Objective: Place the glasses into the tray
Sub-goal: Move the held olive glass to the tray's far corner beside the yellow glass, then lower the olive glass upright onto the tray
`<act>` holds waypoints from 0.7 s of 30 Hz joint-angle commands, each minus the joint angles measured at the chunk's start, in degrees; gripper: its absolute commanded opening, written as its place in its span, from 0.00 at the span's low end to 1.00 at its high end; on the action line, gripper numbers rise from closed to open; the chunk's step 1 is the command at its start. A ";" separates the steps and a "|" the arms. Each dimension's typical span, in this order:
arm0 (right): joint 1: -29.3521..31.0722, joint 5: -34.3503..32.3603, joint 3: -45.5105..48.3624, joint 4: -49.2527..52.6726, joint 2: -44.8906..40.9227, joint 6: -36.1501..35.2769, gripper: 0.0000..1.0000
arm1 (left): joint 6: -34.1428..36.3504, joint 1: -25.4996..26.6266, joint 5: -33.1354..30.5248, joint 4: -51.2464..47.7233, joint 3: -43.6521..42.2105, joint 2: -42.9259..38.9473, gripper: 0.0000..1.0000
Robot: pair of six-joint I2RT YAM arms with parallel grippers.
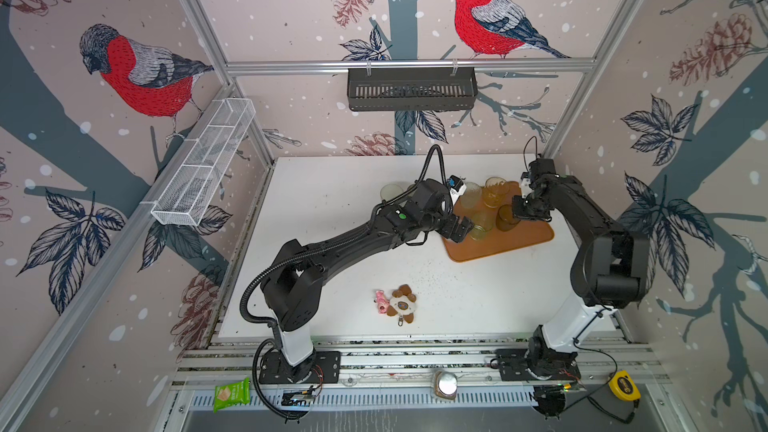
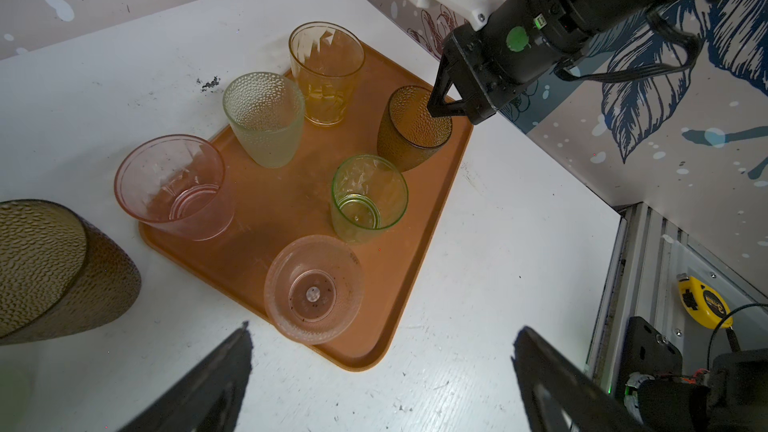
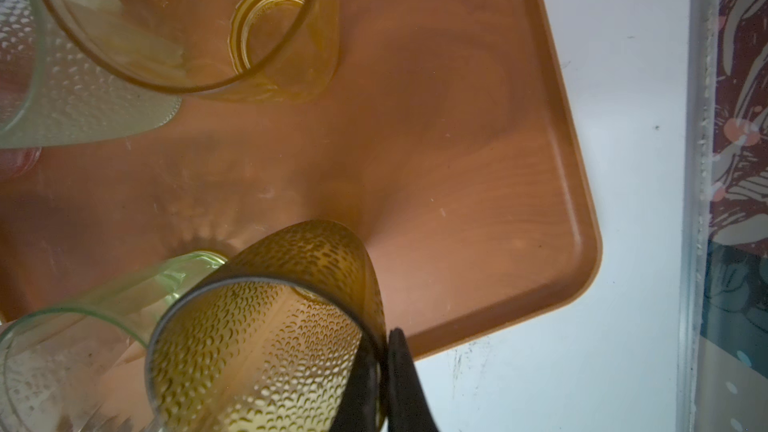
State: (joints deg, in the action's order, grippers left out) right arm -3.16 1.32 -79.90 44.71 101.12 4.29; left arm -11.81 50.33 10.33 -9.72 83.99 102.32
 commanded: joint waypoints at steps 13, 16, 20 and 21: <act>0.08 -0.62 0.86 -1.54 0.78 -0.78 0.02 | 0.65 0.30 -0.39 1.08 0.02 -0.19 0.97; 0.08 -0.79 1.28 -1.74 0.61 -0.87 0.02 | 0.63 0.29 -0.48 1.19 -0.40 -0.29 0.97; 0.17 -0.80 1.59 -1.83 0.78 -0.87 0.02 | 0.84 0.20 -0.40 1.12 -0.13 -0.18 0.98; 0.24 -0.80 1.65 -1.93 0.84 -0.86 0.02 | 0.85 0.25 -0.33 1.02 -0.01 -0.10 0.98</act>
State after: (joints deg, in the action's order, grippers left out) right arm -3.11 1.15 -78.41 43.31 101.78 4.14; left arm -11.77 50.37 10.28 -9.69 83.70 102.32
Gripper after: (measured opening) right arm 0.078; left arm 0.976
